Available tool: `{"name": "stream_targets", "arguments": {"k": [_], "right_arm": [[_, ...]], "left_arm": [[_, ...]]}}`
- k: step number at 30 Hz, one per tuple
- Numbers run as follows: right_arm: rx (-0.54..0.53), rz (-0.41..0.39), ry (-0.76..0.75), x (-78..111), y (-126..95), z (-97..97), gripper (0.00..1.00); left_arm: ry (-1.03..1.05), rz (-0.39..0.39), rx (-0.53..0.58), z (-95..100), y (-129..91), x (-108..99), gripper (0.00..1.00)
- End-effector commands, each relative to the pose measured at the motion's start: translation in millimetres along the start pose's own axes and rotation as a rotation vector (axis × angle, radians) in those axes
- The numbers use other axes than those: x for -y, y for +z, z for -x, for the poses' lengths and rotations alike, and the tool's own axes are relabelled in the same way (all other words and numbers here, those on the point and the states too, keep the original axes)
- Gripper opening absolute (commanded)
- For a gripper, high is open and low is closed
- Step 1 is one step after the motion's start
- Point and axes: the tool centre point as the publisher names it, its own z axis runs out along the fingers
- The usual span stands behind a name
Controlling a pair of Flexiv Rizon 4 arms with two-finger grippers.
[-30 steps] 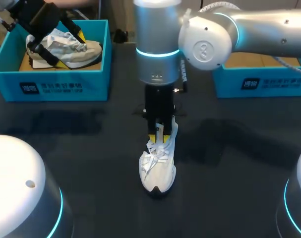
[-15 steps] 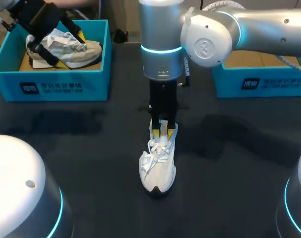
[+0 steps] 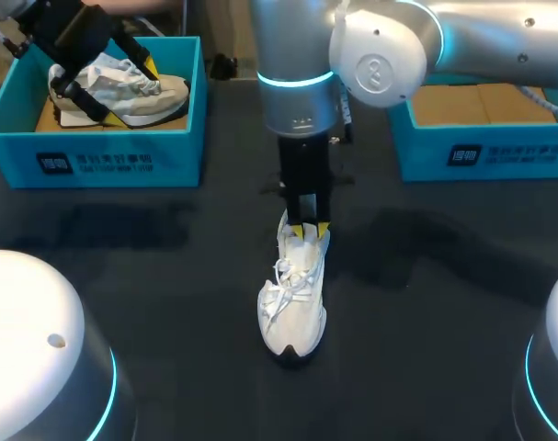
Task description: Take the shoe out of the shoebox, open the shoe tongue, remove and reinsert the insole, then place the shoe into the shoebox
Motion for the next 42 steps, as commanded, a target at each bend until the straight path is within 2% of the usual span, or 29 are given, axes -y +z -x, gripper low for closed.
{"name": "stream_targets", "arguments": {"k": [1, 4, 11, 16, 22, 25, 31, 35, 42], "right_arm": [[-0.001, -0.003, -0.005, -8.0, 5.4, 0.5, 0.23], [0.006, -0.005, -0.019, -11.7, 7.3, 4.1, 0.25], [0.044, 0.028, -0.030, -8.1, -14.6, 0.7, 0.27], [0.078, 0.040, -0.036, -13.6, -7.8, 1.9, 0.27], [0.067, 0.033, -0.039, -17.5, 2.6, 5.6, 0.24], [0.063, 0.029, -0.048, -21.5, 6.0, 5.7, 0.26], [0.057, 0.052, -0.048, -19.4, -8.0, 4.4, 0.30], [0.028, 0.045, -0.033, -9.8, -17.6, -6.2, 0.29], [-0.043, 0.037, -0.012, -3.7, -3.5, -26.0, 0.25]], "left_arm": [[0.000, 0.001, -0.004, 1.3, -0.3, -0.4, 1.00], [0.000, 0.001, -0.004, 1.3, -0.3, -0.4, 1.00], [0.000, 0.001, -0.004, 1.3, -0.3, -0.4, 1.00], [0.000, 0.001, -0.004, 1.3, -0.3, -0.4, 1.00], [0.000, 0.001, -0.004, 1.3, -0.3, -0.4, 1.00], [0.000, 0.001, -0.004, 1.3, -0.3, -0.4, 1.00], [0.000, 0.001, -0.004, 1.3, -0.3, -0.4, 1.00], [0.000, 0.001, -0.004, 1.3, -0.3, -0.4, 1.00], [0.000, 0.001, -0.004, 1.3, -0.3, -0.4, 1.00]]}}
